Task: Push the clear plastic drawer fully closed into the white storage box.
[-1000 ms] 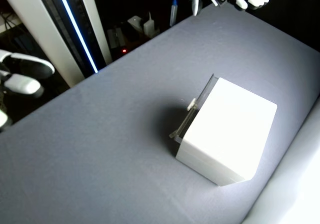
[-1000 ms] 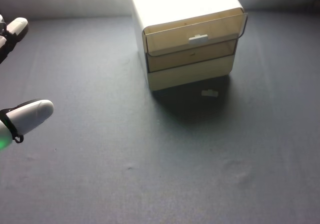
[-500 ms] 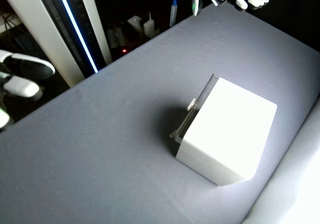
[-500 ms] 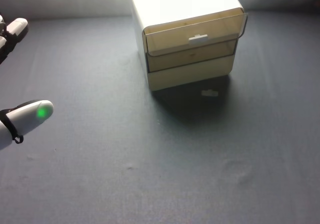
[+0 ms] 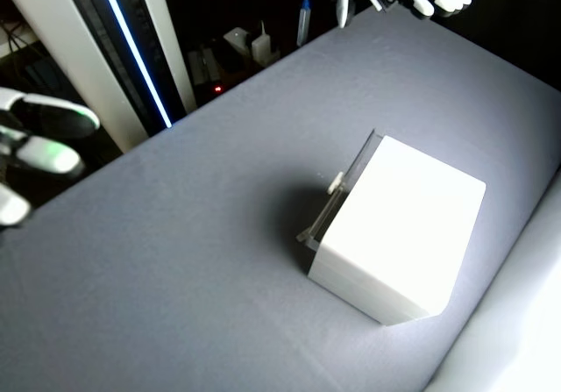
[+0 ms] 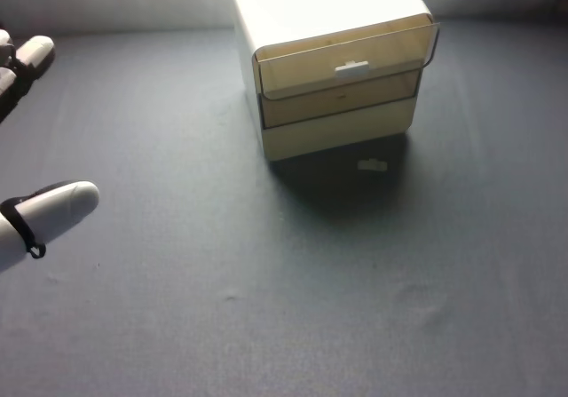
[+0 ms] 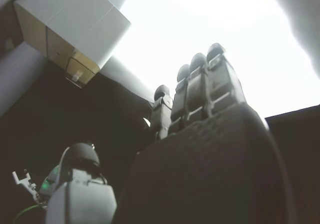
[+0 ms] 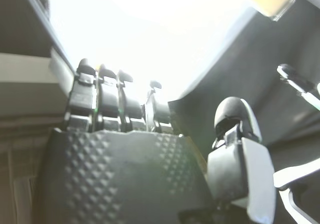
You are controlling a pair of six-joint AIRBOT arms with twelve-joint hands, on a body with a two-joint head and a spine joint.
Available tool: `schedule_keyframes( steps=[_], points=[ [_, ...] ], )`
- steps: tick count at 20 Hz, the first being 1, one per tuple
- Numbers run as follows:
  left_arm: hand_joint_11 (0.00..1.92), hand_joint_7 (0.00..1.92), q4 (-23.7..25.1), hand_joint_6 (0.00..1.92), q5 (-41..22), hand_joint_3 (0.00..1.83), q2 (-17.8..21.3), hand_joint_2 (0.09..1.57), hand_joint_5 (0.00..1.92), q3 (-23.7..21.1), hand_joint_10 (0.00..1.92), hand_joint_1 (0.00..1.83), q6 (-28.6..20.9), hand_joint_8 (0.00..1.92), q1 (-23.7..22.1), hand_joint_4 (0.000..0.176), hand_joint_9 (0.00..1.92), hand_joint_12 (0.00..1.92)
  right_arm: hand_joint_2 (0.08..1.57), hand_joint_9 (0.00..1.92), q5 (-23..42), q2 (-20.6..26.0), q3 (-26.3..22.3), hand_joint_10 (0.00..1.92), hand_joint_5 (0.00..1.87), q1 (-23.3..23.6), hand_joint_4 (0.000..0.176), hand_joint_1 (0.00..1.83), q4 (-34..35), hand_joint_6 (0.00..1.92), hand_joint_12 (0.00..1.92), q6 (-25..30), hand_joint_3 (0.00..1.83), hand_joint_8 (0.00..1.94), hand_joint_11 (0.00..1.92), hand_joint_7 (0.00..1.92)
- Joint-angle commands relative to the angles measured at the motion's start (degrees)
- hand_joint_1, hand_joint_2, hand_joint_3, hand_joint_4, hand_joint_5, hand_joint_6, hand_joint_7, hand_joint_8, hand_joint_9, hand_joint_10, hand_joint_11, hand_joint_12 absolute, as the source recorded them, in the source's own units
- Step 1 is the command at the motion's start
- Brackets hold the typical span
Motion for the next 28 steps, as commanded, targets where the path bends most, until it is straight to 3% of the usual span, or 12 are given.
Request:
schedule_keyframes(
  steps=[1, 5, 9, 12, 16, 17, 19, 20, 21, 25, 27, 28],
  points=[
    [0.0, 0.0, 0.2, 0.0, -7.1, 0.0, 0.2, 1.06, 0.0, 0.3, 0.0, 0.0, -0.3, 0.0, -0.2, 0.176, 0.0, 0.0, 1.22, 0.01, 4.6, -0.2, 0.7, 0.0, 0.09, 0.5, 0.029, 0.0, -0.6, 0.01, 0.01, 0.5, 0.01, 0.0, 0.01, 0.04],
    [0.0, 0.0, 0.2, 0.0, -7.1, 0.01, 0.0, 1.09, 0.0, 0.5, 0.0, 0.0, -0.4, 0.0, -0.2, 0.176, 0.0, 0.0, 1.26, 0.38, -7.6, -5.0, 4.6, 0.06, 0.34, 7.9, 0.0, 0.1, -6.1, 0.02, 1.22, 0.9, 0.0, 0.01, 0.0, 0.34],
    [0.0, 0.0, 0.2, 0.0, -7.1, 0.01, -0.1, 1.11, 0.0, 0.9, 0.0, 0.0, -0.7, 0.0, -0.1, 0.176, 0.0, 0.0, 1.34, 0.53, -14.9, -8.0, 7.0, 0.07, 0.5, 13.4, 0.0, 0.19, -10.6, 0.05, 1.43, 0.9, 0.02, 0.02, 0.0, 0.55],
    [0.0, 0.0, 0.2, 0.0, -7.1, 0.02, -0.4, 1.13, 0.0, 1.1, 0.0, 0.0, -0.7, 0.0, -0.1, 0.176, 0.0, 0.0, 1.37, 0.49, -16.4, -9.0, 7.5, 0.05, 0.54, 15.3, 0.0, 0.32, -12.3, 0.05, 1.32, 0.9, 0.01, 0.01, 0.0, 0.52],
    [0.0, 0.0, -0.1, 0.0, -7.1, 0.03, -0.6, 1.15, 0.0, 1.1, 0.0, 0.0, -0.7, 0.0, -0.1, 0.176, 0.0, 0.0, 1.32, 0.44, -19.0, -9.8, 7.5, 0.03, 0.54, 18.8, 0.007, 0.29, -16.8, 0.04, 1.27, 1.1, 0.0, 0.0, 0.0, 0.47],
    [0.0, 0.0, -0.2, 0.0, -7.1, 0.03, -0.7, 1.15, 0.0, 1.1, 0.0, 0.0, -0.7, 0.0, -0.1, 0.175, 0.0, 0.0, 1.42, 0.4, -19.8, -10.2, 7.6, 0.01, 0.4, 20.0, 0.0, 0.17, -18.0, 0.0, 1.12, 1.1, 0.01, 0.0, 0.0, 0.43],
    [0.0, 0.0, -0.2, 0.0, -7.1, 0.02, -0.9, 1.15, 0.0, 1.3, 0.0, 0.0, -0.7, 0.0, -0.1, 0.171, 0.0, 0.0, 1.35, 0.39, -21.8, -11.5, 8.4, 0.01, 0.51, 22.6, 0.007, 0.25, -19.9, 0.05, 1.08, 1.1, 0.0, 0.0, 0.0, 0.42],
    [0.0, 0.0, -0.2, 0.0, -7.0, 0.02, -1.0, 1.14, 0.0, 1.4, 0.0, 0.0, -0.7, 0.0, -0.1, 0.164, 0.0, 0.0, 1.32, 0.31, -22.6, -12.5, 9.0, 0.01, 0.34, 23.6, 0.0, 0.31, -20.4, 0.02, 0.78, 1.2, 0.0, 0.01, 0.0, 0.34],
    [0.0, 0.0, -0.3, 0.0, -6.8, 0.01, -1.1, 1.12, 0.0, 1.5, 0.0, 0.0, -0.8, 0.0, -0.1, 0.169, 0.0, 0.0, 1.34, 0.31, -22.8, -13.5, 9.8, 0.01, 0.46, 24.6, 0.024, 0.26, -20.7, 0.08, 0.86, 1.4, 0.0, 0.0, 0.0, 0.31],
    [0.0, 0.0, -0.2, 0.0, -6.7, 0.01, -1.5, 1.13, 0.0, 1.9, 0.0, 0.0, -1.0, 0.0, -0.1, 0.169, 0.0, 0.0, 1.31, 0.31, -25.0, -16.0, 12.0, 0.0, 0.52, 28.4, 0.018, 0.28, -21.8, 0.09, 0.87, 1.4, 0.0, 0.0, 0.0, 0.31],
    [0.0, 0.0, -0.2, 0.0, -6.6, 0.01, -1.7, 1.14, 0.0, 2.1, 0.0, 0.0, -1.2, 0.0, -0.1, 0.148, 0.0, 0.0, 1.29, 0.31, -26.3, -16.8, 12.9, 0.0, 0.51, 29.0, 0.027, 0.29, -21.9, 0.09, 0.87, 1.4, 0.0, 0.0, 0.0, 0.31],
    [0.0, 0.0, -0.2, 0.0, -6.6, 0.01, -1.7, 1.14, 0.0, 2.1, 0.0, 0.0, -1.2, 0.0, -0.1, 0.145, 0.0, 0.0, 1.3, 0.31, -27.0, -17.2, 13.3, 0.0, 0.53, 29.4, 0.018, 0.28, -21.9, 0.09, 0.87, 1.5, 0.0, 0.0, 0.0, 0.31]
  ],
)
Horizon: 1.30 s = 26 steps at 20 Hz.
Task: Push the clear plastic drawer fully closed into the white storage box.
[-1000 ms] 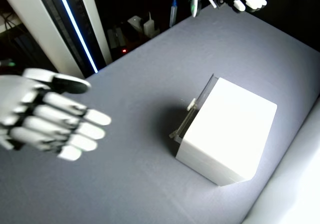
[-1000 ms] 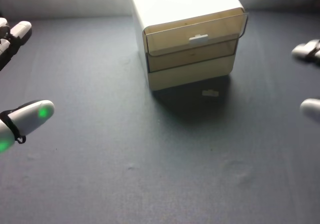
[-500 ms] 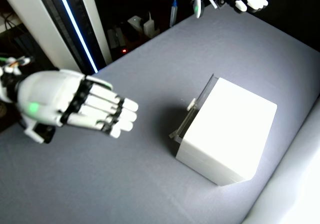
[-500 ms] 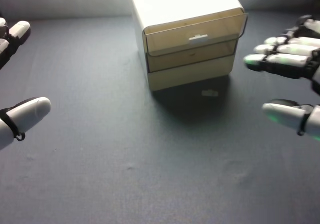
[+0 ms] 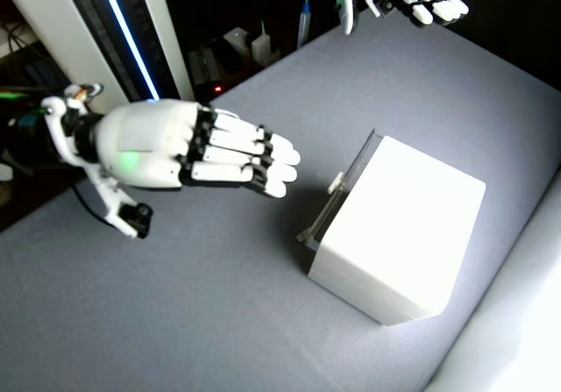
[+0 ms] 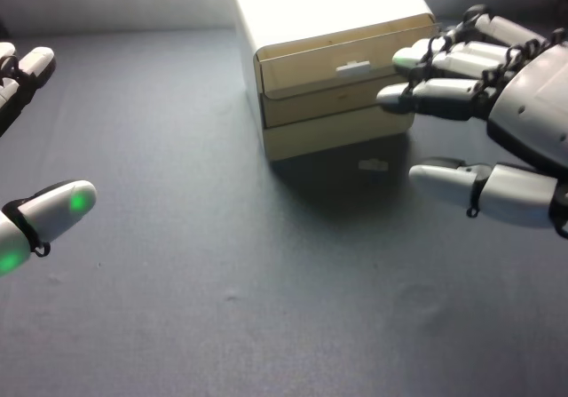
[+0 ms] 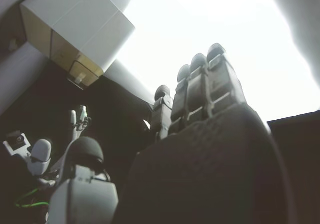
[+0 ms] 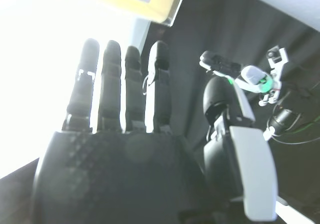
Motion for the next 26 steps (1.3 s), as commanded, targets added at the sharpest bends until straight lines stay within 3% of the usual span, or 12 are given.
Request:
schedule_keyframes(
  steps=[1, 3, 7, 8, 10, 11, 12, 14, 18, 23, 24, 26],
  points=[
    [0.0, 0.0, 0.2, 0.0, -7.0, 0.01, 0.2, 1.14, 0.0, 0.4, 0.0, 0.0, -0.4, 0.0, -0.3, 0.151, 0.0, 0.0, 1.29, 0.31, 5.0, -0.3, 0.7, 0.0, 0.52, 1.6, 0.025, 0.28, -0.2, 0.08, 0.87, 0.3, 0.0, 0.0, 0.0, 0.31],
    [0.0, 0.0, 0.2, 0.0, -7.1, 0.01, 0.2, 1.14, 0.0, 0.5, 0.0, 0.0, -0.4, 0.0, -0.3, 0.149, 0.0, 0.0, 1.3, 0.31, 3.1, -1.2, 1.9, 0.0, 0.53, 2.5, 0.018, 0.28, -0.2, 0.08, 0.87, 0.5, 0.0, 0.0, 0.0, 0.31],
    [0.0, 0.0, 0.2, 0.0, -7.1, 0.02, 0.1, 1.15, 0.0, 0.6, 0.0, 0.0, -0.6, 0.0, -0.3, 0.144, 0.0, 0.0, 1.29, 0.31, 0.3, -2.8, 3.7, 0.0, 0.52, 3.5, 0.027, 0.29, 0.0, 0.08, 0.87, 0.5, 0.0, 0.0, 0.0, 0.31],
    [0.0, 0.0, 0.2, 0.0, -7.1, 0.02, 0.1, 1.15, 0.0, 0.6, 0.0, 0.0, -0.6, 0.0, -0.3, 0.139, 0.0, 0.0, 1.3, 0.31, -0.4, -3.0, 4.1, 0.0, 0.53, 3.8, 0.018, 0.28, 0.0, 0.08, 0.87, 0.5, 0.0, 0.0, 0.0, 0.31],
    [0.0, 0.0, 0.3, 0.0, -7.1, 0.02, 0.1, 1.15, 0.0, 0.6, 0.0, 0.0, -0.6, 0.0, -0.3, 0.141, 0.0, 0.0, 1.29, 0.31, -0.8, -3.1, 4.4, 0.0, 0.52, 3.9, 0.026, 0.28, 0.2, 0.07, 0.87, 0.5, 0.0, 0.0, 0.0, 0.31],
    [0.0, 0.0, 0.3, 0.0, -7.2, 0.02, 0.1, 1.17, 0.0, 0.6, 0.0, 0.0, -0.8, 0.0, -0.3, 0.12, 0.0, 0.0, 1.3, 0.31, -1.0, -3.1, 4.5, 0.0, 0.53, 3.9, 0.018, 0.28, 0.4, 0.07, 0.87, 0.5, 0.0, 0.0, 0.0, 0.31],
    [0.0, 0.0, 0.3, 0.0, -6.9, 0.01, 0.3, 1.15, 0.0, 1.1, 0.0, 0.0, -1.4, 0.0, -0.3, 0.111, 0.0, 0.0, 1.29, 0.31, -1.6, -3.3, 5.0, 0.0, 0.52, 4.0, 0.026, 0.28, 0.4, 0.07, 0.87, 0.5, 0.0, 0.0, 0.0, 0.31],
    [0.0, 0.0, 0.4, 0.0, -7.4, 0.01, 0.7, 1.16, 0.0, 1.6, 0.0, 0.0, -2.3, 0.0, -0.4, 0.122, 0.0, 0.0, 1.3, 0.32, -3.2, -4.0, 6.1, 0.0, 0.53, 5.0, 0.018, 0.28, 0.4, 0.07, 0.87, 0.5, 0.0, 0.0, 0.0, 0.31],
    [0.0, 0.0, 0.8, 0.0, -7.1, 0.02, 0.6, 1.18, 0.0, 1.3, 0.0, 0.0, -2.3, 0.0, -0.4, 0.104, 0.0, 0.0, 1.29, 0.31, -4.1, -4.7, 6.9, 0.0, 0.53, 5.6, 0.026, 0.28, 0.4, 0.06, 0.87, 0.5, 0.0, 0.0, 0.0, 0.31],
    [0.0, 0.0, 0.8, 0.0, -7.4, 0.01, 0.4, 1.17, 0.0, 1.2, 0.0, 0.0, -2.4, 0.0, -0.4, 0.139, 0.0, 0.0, 1.3, 0.32, -4.3, -5.1, 8.0, 0.0, 0.54, 5.6, 0.018, 0.28, 1.5, 0.06, 0.87, 0.5, 0.0, 0.0, 0.0, 0.31],
    [0.0, 0.0, 0.8, 0.0, -7.4, 0.01, 0.3, 1.16, 0.0, 1.2, 0.0, 0.0, -2.4, 0.0, -0.4, 0.131, 0.0, 0.0, 1.29, 0.31, -4.6, -5.5, 8.5, 0.0, 0.53, 5.6, 0.026, 0.28, 1.6, 0.06, 0.87, 0.5, 0.0, 0.0, 0.0, 0.31],
    [0.0, 0.0, 0.9, 0.0, -6.9, 0.01, 0.1, 1.15, 0.0, 1.4, 0.0, 0.0, -2.4, 0.0, -0.4, 0.138, 0.0, 0.0, 1.29, 0.31, -5.8, -6.2, 9.5, 0.0, 0.53, 5.6, 0.027, 0.29, 1.8, 0.06, 0.87, 0.4, 0.0, 0.0, 0.0, 0.31]
  ],
)
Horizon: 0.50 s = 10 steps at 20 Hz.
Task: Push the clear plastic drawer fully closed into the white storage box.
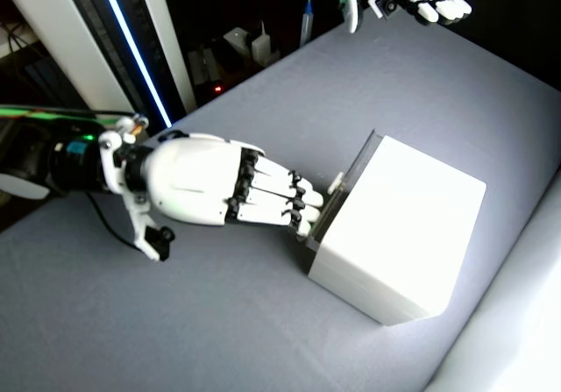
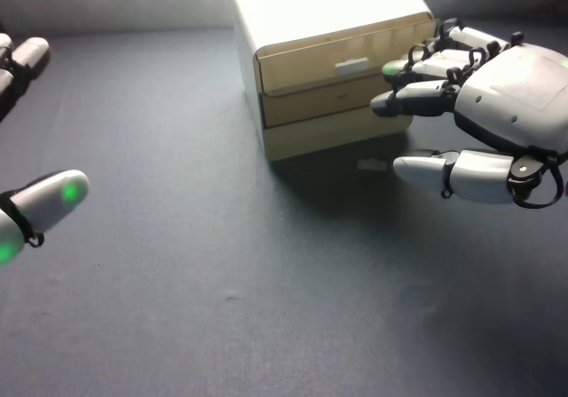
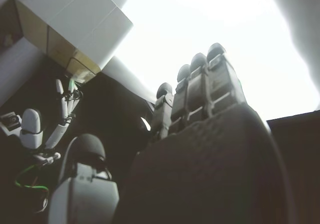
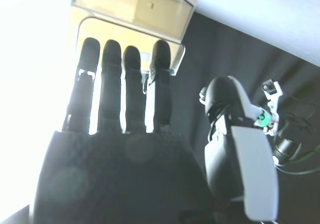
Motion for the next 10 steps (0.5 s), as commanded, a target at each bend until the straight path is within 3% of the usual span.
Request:
schedule_keyframes(
  steps=[1, 2, 5, 6, 7, 8, 10],
  points=[
    [0.0, 0.0, 0.2, 0.0, -6.6, 0.0, 0.0, 1.14, 0.0, 0.2, 0.0, 0.0, -0.2, 0.0, -0.4, 0.137, 0.0, 0.0, 1.23, 0.06, 5.9, -0.1, 0.5, 0.0, 0.12, 1.0, 0.051, 0.06, 0.4, 0.01, 0.17, 0.1, 0.0, 0.0, 0.0, 0.06],
    [0.0, 0.0, 0.3, 0.0, -6.6, 0.0, -0.3, 1.13, 0.0, 0.4, 0.0, 0.0, -0.2, 0.0, -0.4, 0.144, 0.0, 0.0, 1.2, 0.01, 5.6, -0.3, 0.9, 0.0, 0.02, 1.0, 0.085, 0.01, 0.6, 0.0, 0.03, 0.1, 0.0, 0.0, 0.0, 0.01],
    [0.0, 0.0, 0.4, 0.0, -6.6, 0.0, -0.4, 1.14, 0.0, 0.5, 0.0, 0.0, -0.2, 0.0, -0.4, 0.156, 0.0, 0.0, 1.18, 0.0, 5.4, -1.0, 1.6, 0.0, 0.0, 1.0, 0.09, 0.0, 0.7, 0.0, 0.0, 0.1, 0.0, 0.0, 0.0, 0.0],
    [0.0, 0.0, 0.4, 0.0, -6.6, 0.0, -0.4, 1.13, 0.0, 0.5, 0.0, 0.0, -0.2, 0.0, -0.4, 0.154, 0.0, 0.0, 1.17, 0.0, 5.4, -1.2, 1.8, 0.0, 0.03, 1.0, 0.065, 0.0, 0.7, 0.01, 0.0, 0.1, 0.0, 0.0, 0.0, 0.0],
    [0.0, 0.0, 0.4, 0.0, -6.6, 0.0, -0.4, 1.13, 0.0, 0.5, 0.0, 0.0, -0.2, 0.0, -0.4, 0.154, 0.0, 0.0, 1.17, 0.0, 5.4, -1.3, 1.9, 0.0, 0.03, 1.0, 0.065, 0.0, 0.7, 0.01, 0.0, 0.1, 0.0, 0.0, 0.0, 0.0],
    [0.0, 0.0, 0.5, 0.0, -6.6, 0.0, -0.4, 1.14, 0.0, 0.5, 0.0, 0.0, -0.3, 0.0, -0.4, 0.165, 0.0, 0.0, 1.19, 0.0, 5.3, -1.4, 2.0, 0.0, 0.06, 1.0, 0.0, 0.0, 0.7, 0.02, 0.0, 0.1, 0.0, 0.0, 0.0, 0.0],
    [0.0, 0.0, 0.5, 0.0, -6.6, 0.0, -0.4, 1.14, 0.0, 0.5, 0.0, 0.0, -0.3, 0.0, -0.4, 0.168, 0.0, 0.0, 1.14, 0.0, 5.1, -1.5, 2.1, 0.0, 0.08, 1.1, 0.0, 0.0, 0.8, 0.02, 0.0, 0.1, 0.0, 0.0, 0.0, 0.0]
  ],
)
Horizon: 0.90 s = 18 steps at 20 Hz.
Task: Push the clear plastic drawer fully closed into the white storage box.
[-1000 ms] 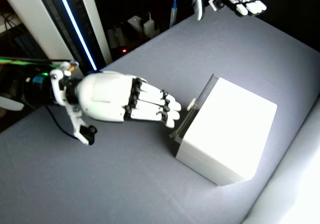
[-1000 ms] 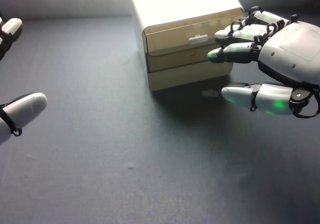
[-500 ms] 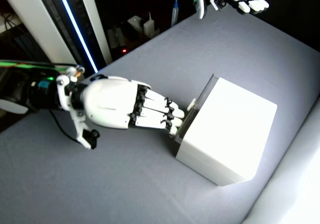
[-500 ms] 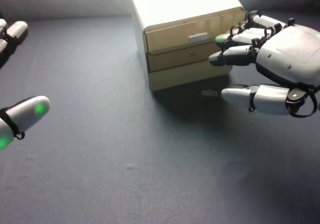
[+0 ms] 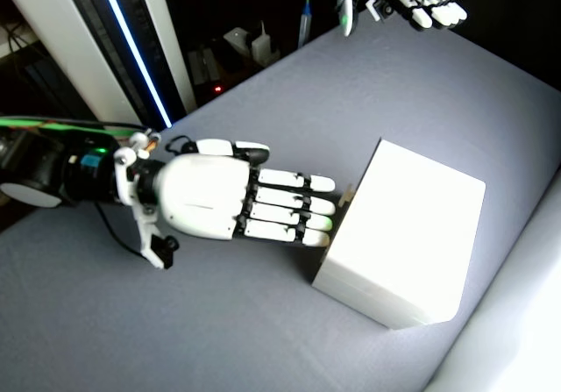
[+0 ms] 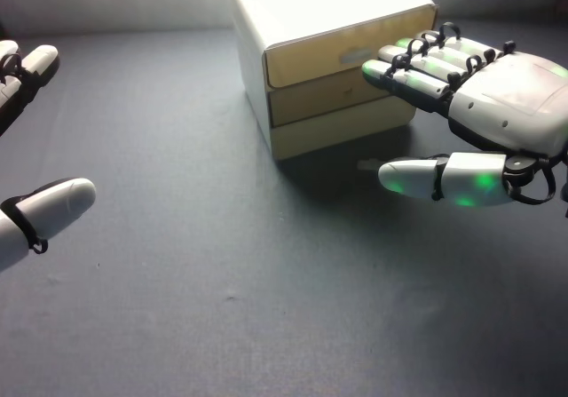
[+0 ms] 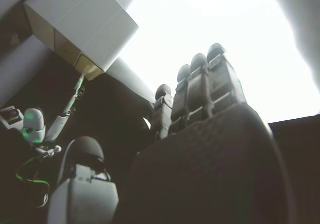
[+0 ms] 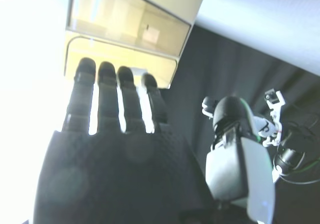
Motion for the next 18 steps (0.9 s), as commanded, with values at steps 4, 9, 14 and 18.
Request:
schedule_keyframes(
  steps=[4, 9, 14, 18],
  points=[
    [0.0, 0.0, 0.2, 0.0, -7.0, 0.01, 0.0, 1.16, 0.0, 0.3, 0.0, 0.0, -0.4, 0.0, -0.4, 0.118, 0.0, 0.0, 1.1, 0.0, 6.4, 0.0, -0.7, 0.0, 0.13, 1.1, 0.001, 0.0, 0.0, 0.01, 0.0, 0.2, 0.0, 0.0, 0.0, 0.0],
    [0.0, 0.0, 0.1, 0.0, -6.7, 0.01, 0.0, 1.16, 0.0, 0.0, 0.0, 0.0, -0.5, 0.0, -0.4, 0.106, 0.0, 0.0, 1.27, 0.0, 8.1, 6.3, -7.9, 0.0, 0.13, 1.1, 0.051, 0.0, -2.5, 0.0, 0.0, 0.2, 0.02, 0.0, 0.0, 0.0],
    [0.0, 0.0, -0.4, 0.0, -6.7, 0.0, 0.2, 1.11, 0.0, -0.6, 0.0, 0.0, -0.5, 0.0, -0.3, 0.175, 0.0, 0.0, 1.24, 0.0, 12.2, 13.2, -13.7, 0.0, 0.16, -2.2, 0.0, 0.0, -2.5, 0.02, 0.0, 0.0, 0.0, 0.01, 0.0, 0.02],
    [0.0, 0.0, -1.0, 0.0, -7.1, 0.0, 0.6, 1.11, 0.0, -1.0, 0.0, 0.0, -0.5, 0.0, -0.2, 0.176, 0.0, 0.0, 1.22, 0.0, 22.3, 19.4, -17.8, 0.0, 0.2, -8.1, 0.0, 0.0, 2.1, 0.02, 0.0, -1.7, 0.0, 0.02, 0.0, 0.06]
  ],
)
